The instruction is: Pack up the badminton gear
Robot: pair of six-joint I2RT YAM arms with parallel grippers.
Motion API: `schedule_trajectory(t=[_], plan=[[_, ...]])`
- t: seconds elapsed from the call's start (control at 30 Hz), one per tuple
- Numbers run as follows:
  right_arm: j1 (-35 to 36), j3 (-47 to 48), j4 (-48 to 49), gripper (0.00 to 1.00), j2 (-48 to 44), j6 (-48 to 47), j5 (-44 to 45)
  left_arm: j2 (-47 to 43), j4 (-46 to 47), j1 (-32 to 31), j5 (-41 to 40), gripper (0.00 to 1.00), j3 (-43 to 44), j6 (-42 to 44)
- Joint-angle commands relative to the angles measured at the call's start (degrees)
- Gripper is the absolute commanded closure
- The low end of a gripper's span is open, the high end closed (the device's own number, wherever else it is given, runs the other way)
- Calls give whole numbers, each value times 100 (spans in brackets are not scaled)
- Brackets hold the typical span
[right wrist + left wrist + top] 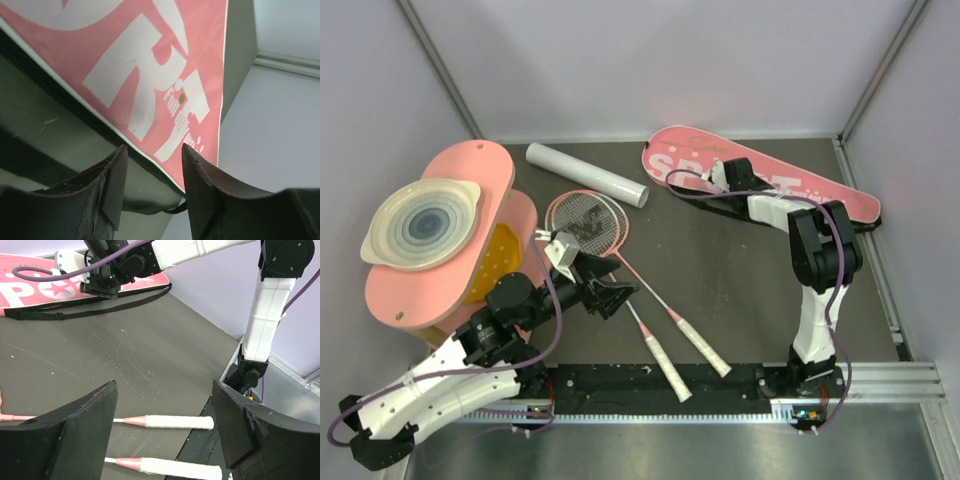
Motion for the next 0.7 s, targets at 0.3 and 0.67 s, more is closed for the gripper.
schedule_trajectory(t=[0.3, 0.67], plan=[[-12, -473, 1254, 50, 253, -433, 125, -94, 231, -17, 21, 17, -52, 422], [6, -895, 1220, 44, -79, -196, 275, -94, 231, -17, 3, 15, -35, 343]])
